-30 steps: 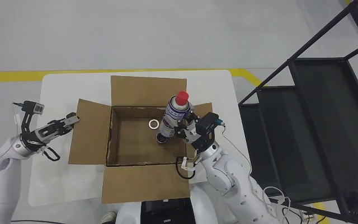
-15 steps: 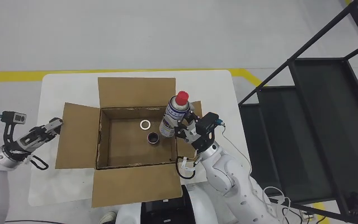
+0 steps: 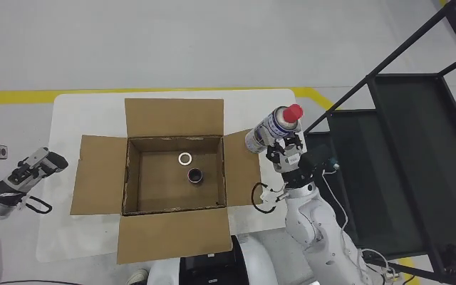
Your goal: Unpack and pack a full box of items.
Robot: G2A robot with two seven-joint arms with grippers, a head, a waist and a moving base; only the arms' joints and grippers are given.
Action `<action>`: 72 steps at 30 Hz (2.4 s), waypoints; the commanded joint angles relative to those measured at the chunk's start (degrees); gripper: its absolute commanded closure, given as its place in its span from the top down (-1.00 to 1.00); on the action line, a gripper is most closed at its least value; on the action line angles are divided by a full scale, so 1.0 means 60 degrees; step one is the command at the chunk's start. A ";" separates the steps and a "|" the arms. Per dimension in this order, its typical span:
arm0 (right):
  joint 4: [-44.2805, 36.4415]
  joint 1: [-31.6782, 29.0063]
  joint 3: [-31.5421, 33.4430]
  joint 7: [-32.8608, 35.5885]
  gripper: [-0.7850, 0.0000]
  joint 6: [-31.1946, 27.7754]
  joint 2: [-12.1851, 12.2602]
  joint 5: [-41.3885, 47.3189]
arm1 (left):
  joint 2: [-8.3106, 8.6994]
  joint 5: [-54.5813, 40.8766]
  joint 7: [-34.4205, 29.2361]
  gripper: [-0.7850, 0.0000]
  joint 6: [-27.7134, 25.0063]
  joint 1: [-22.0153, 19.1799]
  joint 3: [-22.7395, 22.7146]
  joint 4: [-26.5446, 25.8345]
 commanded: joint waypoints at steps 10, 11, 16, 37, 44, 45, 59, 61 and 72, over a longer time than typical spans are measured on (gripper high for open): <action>0.0871 -0.0858 0.1143 -0.1418 -1.00 -0.0449 0.0050 0.0825 | 0.0000 0.0000 0.0001 1.00 0.0000 0.0000 0.0000 0.0000; 0.0871 -0.0858 0.1143 -0.1418 -1.00 -0.0449 0.0050 0.0825 | 0.0000 0.0000 0.0001 1.00 0.0000 0.0000 0.0000 0.0000; 0.0871 -0.0858 0.1143 -0.1418 -1.00 -0.0449 0.0050 0.0825 | 0.0000 0.0000 0.0001 1.00 0.0000 0.0000 0.0000 0.0000; 0.8163 0.3082 0.0283 -0.4019 -1.00 0.0393 -0.0244 -0.0200 | 0.0000 0.0000 0.0001 1.00 0.0000 0.0000 0.0000 0.0000; 1.0792 0.4454 -0.0275 -0.4602 -1.00 0.0419 -0.0513 0.0322 | 0.0000 0.0000 0.0001 1.00 0.0000 0.0000 0.0000 0.0000; 1.1110 0.4617 -0.0356 -0.4701 -1.00 0.0434 -0.0555 0.0368 | 0.0000 0.0000 0.0001 1.00 0.0000 0.0000 0.0000 0.0000; 1.4033 0.6081 -0.1074 -0.6119 -1.00 0.0790 -0.1020 0.0515 | 0.0000 0.0000 0.0001 1.00 0.0000 0.0000 0.0000 0.0000; 1.4234 0.6172 -0.1098 -0.6259 -1.00 0.0713 -0.1072 0.0640 | 0.0000 0.0000 0.0001 1.00 0.0000 0.0000 0.0000 0.0000; 1.4465 0.6217 -0.1102 -0.6906 1.00 0.0432 -0.1203 0.0973 | 0.0000 0.0000 0.0001 1.00 0.0000 0.0000 0.0000 0.0000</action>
